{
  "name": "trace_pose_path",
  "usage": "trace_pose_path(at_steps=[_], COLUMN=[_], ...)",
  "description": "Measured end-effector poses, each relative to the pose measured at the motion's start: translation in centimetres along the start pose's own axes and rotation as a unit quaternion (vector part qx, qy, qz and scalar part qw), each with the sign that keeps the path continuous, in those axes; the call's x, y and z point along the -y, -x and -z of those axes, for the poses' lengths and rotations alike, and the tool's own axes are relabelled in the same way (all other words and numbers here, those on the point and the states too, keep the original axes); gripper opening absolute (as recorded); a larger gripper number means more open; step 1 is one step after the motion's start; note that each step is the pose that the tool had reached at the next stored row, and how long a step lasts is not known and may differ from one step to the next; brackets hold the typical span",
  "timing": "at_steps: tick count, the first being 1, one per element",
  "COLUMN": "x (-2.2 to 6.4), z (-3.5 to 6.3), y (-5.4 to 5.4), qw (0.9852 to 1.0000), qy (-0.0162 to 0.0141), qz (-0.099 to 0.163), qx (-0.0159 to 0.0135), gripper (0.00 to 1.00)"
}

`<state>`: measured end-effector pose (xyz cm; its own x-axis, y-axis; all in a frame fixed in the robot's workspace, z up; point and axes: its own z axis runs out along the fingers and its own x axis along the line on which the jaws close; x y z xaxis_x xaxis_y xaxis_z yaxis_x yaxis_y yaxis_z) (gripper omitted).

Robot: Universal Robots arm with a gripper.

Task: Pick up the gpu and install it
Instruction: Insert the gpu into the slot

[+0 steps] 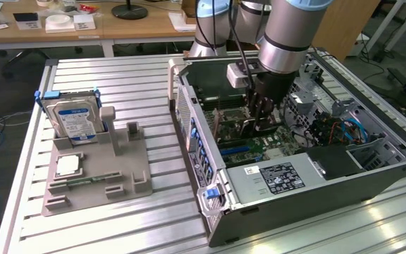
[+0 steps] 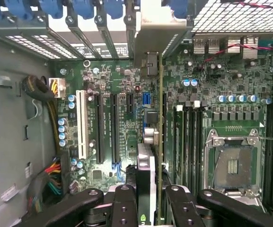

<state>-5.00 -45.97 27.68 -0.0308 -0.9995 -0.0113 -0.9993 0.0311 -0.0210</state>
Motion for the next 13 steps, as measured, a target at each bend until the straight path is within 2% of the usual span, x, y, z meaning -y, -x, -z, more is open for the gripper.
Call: trace_pose_path(at_steps=[7, 13], x=[-0.61, -0.63], z=[-1.12, -1.94], y=[0.0, 0.0], qw=[1.0, 1.0], qy=[-0.0001, 0.0], qz=[0.0, 0.0], qx=[0.0001, 0.0], gripper=[0.28, 0.28])
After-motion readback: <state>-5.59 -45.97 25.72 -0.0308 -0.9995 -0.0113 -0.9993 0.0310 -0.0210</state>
